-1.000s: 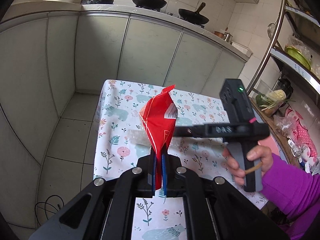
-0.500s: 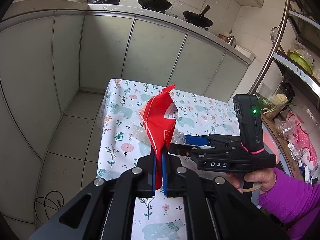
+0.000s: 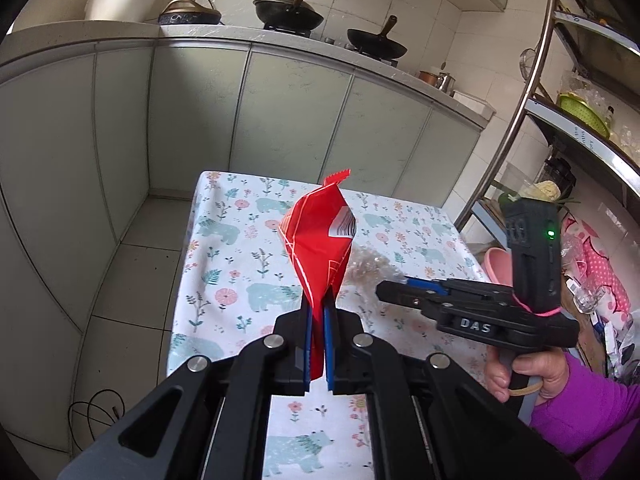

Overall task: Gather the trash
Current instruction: 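Lift the red snack bag with the left tool while the right tool grasps the clear plastic wrap, then carry the snack bag and plastic wrap over the pink basin with both tools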

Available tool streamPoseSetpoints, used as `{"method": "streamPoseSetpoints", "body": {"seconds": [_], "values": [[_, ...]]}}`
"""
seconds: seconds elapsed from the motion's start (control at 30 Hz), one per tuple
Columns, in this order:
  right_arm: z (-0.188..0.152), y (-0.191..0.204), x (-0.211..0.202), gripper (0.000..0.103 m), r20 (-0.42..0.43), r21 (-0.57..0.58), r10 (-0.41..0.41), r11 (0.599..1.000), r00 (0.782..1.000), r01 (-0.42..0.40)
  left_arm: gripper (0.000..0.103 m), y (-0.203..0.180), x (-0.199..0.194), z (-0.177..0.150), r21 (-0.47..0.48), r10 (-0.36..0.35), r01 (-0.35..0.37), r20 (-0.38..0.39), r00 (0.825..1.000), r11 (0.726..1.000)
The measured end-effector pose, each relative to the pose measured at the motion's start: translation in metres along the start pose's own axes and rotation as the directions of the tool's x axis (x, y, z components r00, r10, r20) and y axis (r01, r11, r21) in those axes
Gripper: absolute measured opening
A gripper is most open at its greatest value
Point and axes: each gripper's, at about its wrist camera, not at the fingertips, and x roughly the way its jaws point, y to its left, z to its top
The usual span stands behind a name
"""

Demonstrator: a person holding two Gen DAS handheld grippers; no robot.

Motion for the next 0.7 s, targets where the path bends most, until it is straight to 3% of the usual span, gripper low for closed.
{"method": "streamPoseSetpoints", "body": {"seconds": [0.3, 0.7], "values": [[-0.025, -0.029, -0.071, 0.020, 0.080, 0.101, -0.093, 0.991, 0.992, 0.085, 0.004, -0.051, 0.011, 0.000, 0.075, -0.073, 0.073, -0.011, 0.997, 0.994], [-0.055, -0.073, -0.143, 0.020, 0.155, 0.233, -0.217, 0.956, 0.964, 0.177, 0.004, -0.133, 0.048, 0.004, 0.191, -0.164, 0.174, -0.065, 0.984, 0.966]]}}
